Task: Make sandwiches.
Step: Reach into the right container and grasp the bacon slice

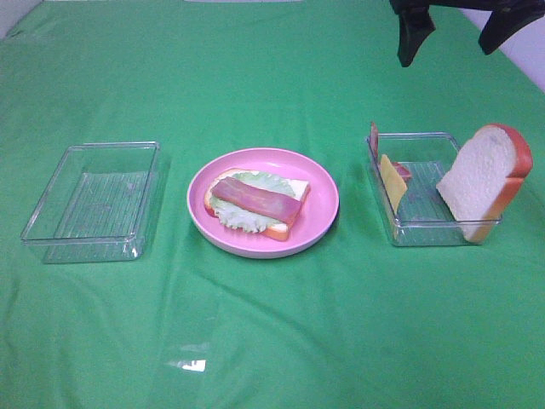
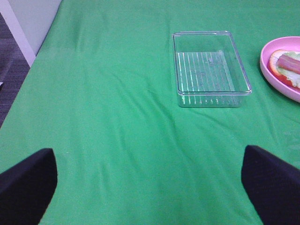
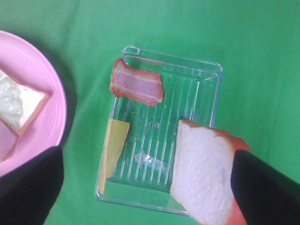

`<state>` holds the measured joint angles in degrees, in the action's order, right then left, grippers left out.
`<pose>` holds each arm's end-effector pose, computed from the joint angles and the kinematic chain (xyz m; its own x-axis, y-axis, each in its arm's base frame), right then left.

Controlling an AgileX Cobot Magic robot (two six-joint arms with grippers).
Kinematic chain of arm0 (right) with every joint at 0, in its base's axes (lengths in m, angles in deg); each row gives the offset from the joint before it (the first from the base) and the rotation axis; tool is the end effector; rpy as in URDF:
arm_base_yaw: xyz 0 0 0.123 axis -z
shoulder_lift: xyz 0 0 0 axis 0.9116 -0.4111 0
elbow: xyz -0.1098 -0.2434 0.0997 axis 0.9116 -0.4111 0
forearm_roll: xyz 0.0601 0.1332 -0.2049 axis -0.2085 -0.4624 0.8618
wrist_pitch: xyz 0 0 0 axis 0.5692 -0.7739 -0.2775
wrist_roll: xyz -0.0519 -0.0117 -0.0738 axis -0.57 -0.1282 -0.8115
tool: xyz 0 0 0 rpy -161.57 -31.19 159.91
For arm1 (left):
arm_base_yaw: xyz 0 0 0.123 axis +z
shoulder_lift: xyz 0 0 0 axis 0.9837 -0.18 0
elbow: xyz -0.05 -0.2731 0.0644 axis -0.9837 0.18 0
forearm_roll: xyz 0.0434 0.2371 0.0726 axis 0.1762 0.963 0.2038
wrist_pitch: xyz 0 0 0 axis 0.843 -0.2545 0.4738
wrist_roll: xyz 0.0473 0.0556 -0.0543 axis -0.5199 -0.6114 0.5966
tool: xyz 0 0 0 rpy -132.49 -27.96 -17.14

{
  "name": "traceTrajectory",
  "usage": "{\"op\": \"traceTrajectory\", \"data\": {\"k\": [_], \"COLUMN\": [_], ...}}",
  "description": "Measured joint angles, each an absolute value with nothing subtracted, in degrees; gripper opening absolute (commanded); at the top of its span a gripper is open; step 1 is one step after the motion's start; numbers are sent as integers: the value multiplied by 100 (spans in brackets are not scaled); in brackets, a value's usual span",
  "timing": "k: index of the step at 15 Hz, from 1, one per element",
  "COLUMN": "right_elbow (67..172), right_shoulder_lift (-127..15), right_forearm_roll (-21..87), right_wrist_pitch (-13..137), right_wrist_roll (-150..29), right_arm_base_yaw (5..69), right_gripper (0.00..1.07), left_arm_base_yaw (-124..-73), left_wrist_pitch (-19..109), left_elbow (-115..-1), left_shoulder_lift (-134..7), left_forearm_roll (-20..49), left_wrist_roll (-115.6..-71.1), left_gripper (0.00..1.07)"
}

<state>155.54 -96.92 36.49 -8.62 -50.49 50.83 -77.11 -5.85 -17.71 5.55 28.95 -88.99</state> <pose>0.4033 0.1023 0.3098 -0.9113 -0.1674 -0.3761 -0.1718 0.9849 -0.0222 -0.0086 -0.0004 0.2810 -0.4509 -0.0298 -0.8921 -0.0486 0.9988 -0.0088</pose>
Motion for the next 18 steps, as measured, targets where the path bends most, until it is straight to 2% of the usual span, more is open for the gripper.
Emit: {"op": "traceTrajectory", "data": {"k": [7,18], "right_elbow": [15955,15955], "right_shoulder_lift": [-10924,-11795], "right_forearm_roll": [3180,3002], "right_wrist_pitch": [-381,261], "right_wrist_roll": [-5049,-4436], "right_arm_base_yaw": [5083,5083], "right_gripper": [94,93], "left_arm_base_yaw": [-7711,-7711], "left_wrist_pitch": [-585,-585], "left_elbow": [-1771,-1771], "left_shoulder_lift": [555,555], "left_forearm_roll": [2895,2895], "left_wrist_roll": [-8899,-8899], "left_gripper": [101,101]}}
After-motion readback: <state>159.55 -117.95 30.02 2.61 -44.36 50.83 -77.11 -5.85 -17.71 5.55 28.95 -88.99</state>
